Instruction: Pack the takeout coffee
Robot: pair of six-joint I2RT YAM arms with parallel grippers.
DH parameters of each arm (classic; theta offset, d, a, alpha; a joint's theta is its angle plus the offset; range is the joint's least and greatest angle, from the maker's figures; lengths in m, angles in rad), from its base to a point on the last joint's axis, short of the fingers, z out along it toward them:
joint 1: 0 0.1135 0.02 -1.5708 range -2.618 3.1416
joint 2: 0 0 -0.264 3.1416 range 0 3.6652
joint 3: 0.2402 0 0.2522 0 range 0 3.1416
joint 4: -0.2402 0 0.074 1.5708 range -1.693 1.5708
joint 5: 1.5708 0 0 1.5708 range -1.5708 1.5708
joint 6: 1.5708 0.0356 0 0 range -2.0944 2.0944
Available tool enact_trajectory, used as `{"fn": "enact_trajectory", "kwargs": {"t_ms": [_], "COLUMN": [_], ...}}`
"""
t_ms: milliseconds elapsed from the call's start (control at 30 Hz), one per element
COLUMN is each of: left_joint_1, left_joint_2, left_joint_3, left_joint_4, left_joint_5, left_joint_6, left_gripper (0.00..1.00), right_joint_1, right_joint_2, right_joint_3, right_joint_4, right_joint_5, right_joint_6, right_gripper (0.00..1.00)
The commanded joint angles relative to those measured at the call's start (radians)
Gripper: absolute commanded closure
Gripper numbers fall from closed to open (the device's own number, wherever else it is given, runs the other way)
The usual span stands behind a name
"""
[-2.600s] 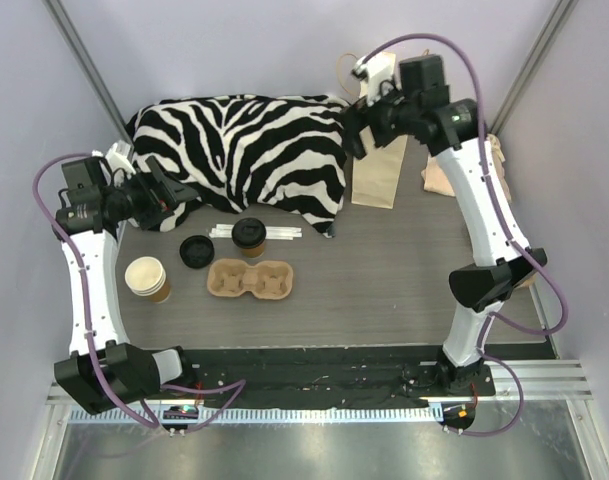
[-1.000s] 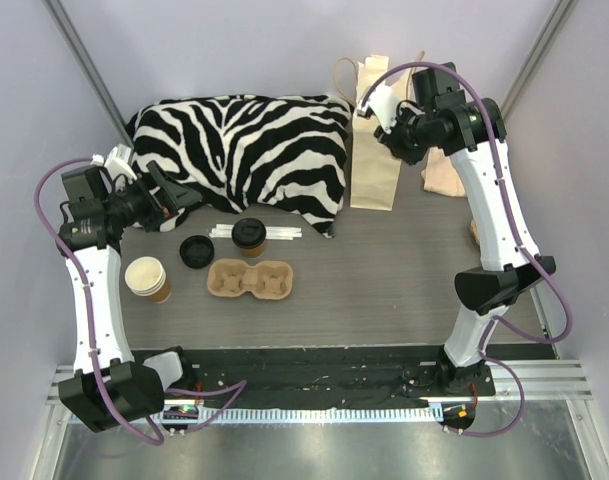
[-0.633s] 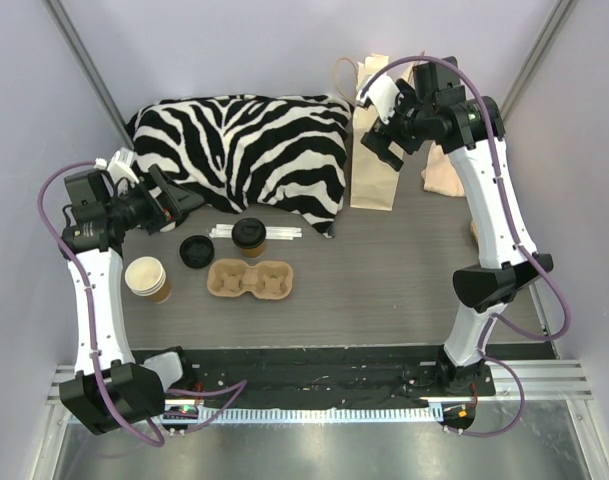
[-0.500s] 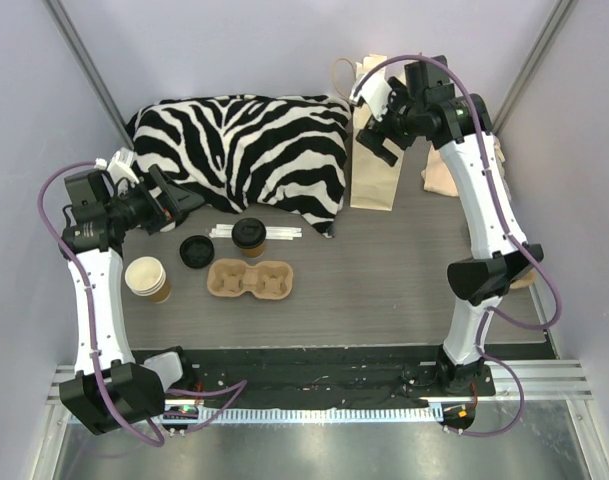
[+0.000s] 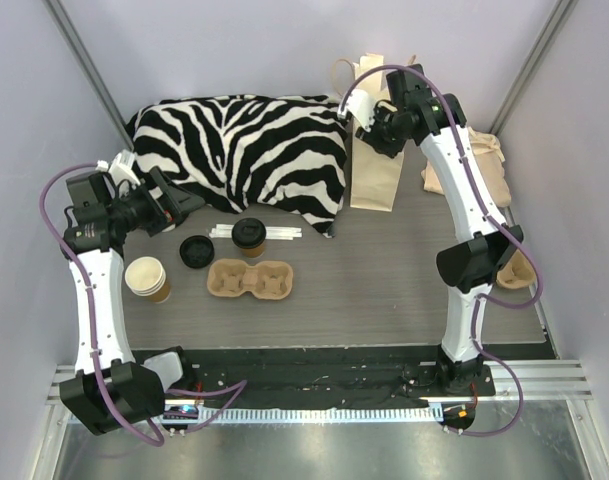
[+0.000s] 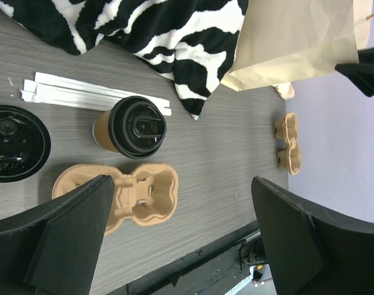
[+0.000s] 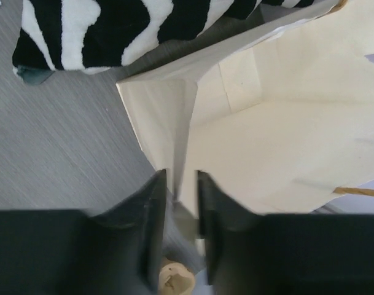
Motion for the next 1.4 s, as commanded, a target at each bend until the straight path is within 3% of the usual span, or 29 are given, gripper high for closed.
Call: {"fn": "enact_trajectory", "kwargs": {"t_ms": [0,100,200,500,667,933,1033,1067,1267,1367], "left_joint_1": [0.005,0.003,0.005,0.005,0.005,0.006,0.005,0.006,0.005,0.005], "left_joint_2": [-0.022,-0.022,-0.029,-0.046,-0.054,-0.057,-0.054,-0.055,-0.054,-0.051], "left_joint_3": [-0.007,-0.004,-0.007,-0.027,-0.022,-0.056,-0.054,-0.053,-0.041,-0.03], "left_joint_4": [0.041,0.048,0.06,0.079,0.056,0.073,0.074,0.076,0.051,0.041], "left_joint_5": [0.023,0.029,0.031,0.028,0.02,0.011,0.005,0.002,0.005,0.006], "left_joint_6": [0.002,-0.008,-0.022,-0.044,-0.019,-0.038,-0.039,-0.038,-0.013,0.004], "left_gripper": [0.0,0.0,0.0,0.0,0.0,0.0,0.0,0.0,0.0,0.0], "right_joint_1": [0.0,0.006,0.034,0.227,0.351,0.416,0.446,0.446,0.446,0.446], "right_joint_2": [-0.076,-0.112,-0.158,-0.435,-0.56,-0.593,-0.6,-0.597,-0.534,-0.533], "right_joint_3": [0.011,0.019,0.022,-0.308,-0.494,-0.483,-0.495,-0.482,-0.219,-0.141], "right_joint_4": [-0.083,-0.15,-0.228,-0.222,-0.212,-0.316,-0.316,-0.317,-0.318,-0.316], "right_joint_5": [-0.015,-0.022,-0.039,-0.048,-0.033,-0.136,-0.133,-0.125,-0.041,-0.045], "right_joint_6": [0.006,0.044,0.104,0.436,0.484,0.457,0.458,0.46,0.466,0.454], "right_gripper": [0.82,0.99,0.99,0.99,0.99,0.97,0.63,0.46,0.11,0.08]}}
